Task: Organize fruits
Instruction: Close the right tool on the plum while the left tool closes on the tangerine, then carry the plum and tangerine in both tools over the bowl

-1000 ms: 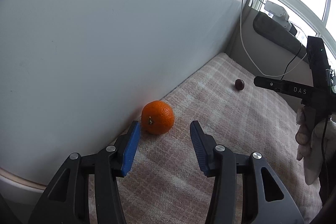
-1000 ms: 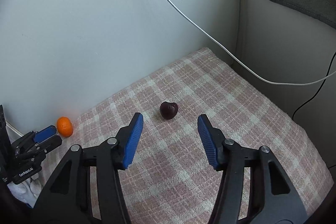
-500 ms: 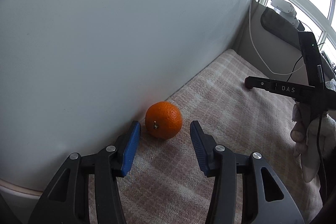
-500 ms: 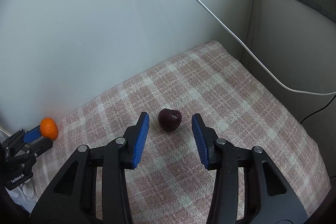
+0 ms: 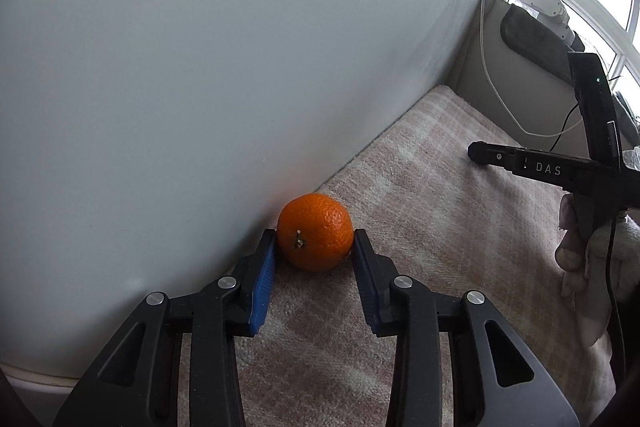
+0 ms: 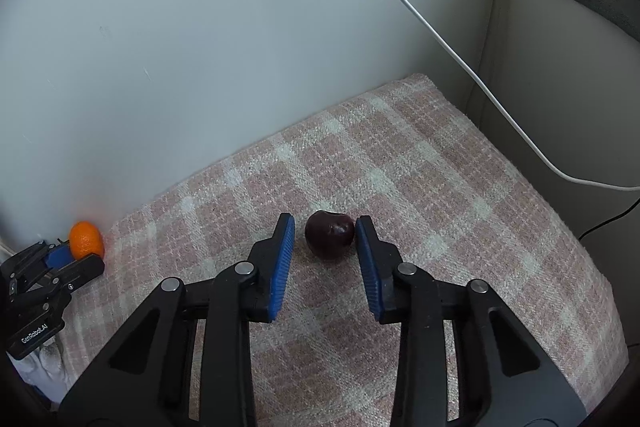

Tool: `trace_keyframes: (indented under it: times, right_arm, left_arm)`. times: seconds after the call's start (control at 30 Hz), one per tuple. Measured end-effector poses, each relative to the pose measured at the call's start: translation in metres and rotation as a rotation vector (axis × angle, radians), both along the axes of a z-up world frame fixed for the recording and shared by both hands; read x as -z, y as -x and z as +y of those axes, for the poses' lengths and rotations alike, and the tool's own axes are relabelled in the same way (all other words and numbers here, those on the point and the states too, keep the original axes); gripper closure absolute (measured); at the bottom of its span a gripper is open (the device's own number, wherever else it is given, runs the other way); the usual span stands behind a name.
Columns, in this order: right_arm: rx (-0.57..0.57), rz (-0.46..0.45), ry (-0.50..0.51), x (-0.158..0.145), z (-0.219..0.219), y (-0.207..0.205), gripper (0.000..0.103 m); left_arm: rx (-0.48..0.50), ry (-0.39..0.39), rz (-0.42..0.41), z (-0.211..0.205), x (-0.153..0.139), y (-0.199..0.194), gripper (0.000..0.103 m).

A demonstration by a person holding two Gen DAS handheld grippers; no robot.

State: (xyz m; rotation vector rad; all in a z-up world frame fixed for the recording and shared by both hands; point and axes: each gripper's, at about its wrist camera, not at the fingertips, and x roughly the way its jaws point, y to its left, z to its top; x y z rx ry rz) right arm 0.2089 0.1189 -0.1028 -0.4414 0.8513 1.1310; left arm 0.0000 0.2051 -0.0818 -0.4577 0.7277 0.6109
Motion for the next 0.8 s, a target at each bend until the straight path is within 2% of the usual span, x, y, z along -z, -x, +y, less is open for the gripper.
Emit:
trace_keyframes:
  times: [0.07, 0.33, 0.8]
  right_arm:
    - [0.005, -0.005, 0.009, 0.003, 0.000, -0.001, 0.077]
    - [0.008, -0.020, 0.000, 0.004, -0.004, 0.006, 0.077]
    - [0.062, -0.031, -0.047, -0.019, -0.061, 0.020, 0.077]
  left_arm:
    - [0.002, 0.004, -0.003, 0.001, 0.001, -0.001, 0.068]
    - [0.009, 0.013, -0.025, 0.002, 0.000, 0.001, 0.069]
    - [0.097, -0.029, -0.077, -0.024, -0.022, -0.001, 0.069]
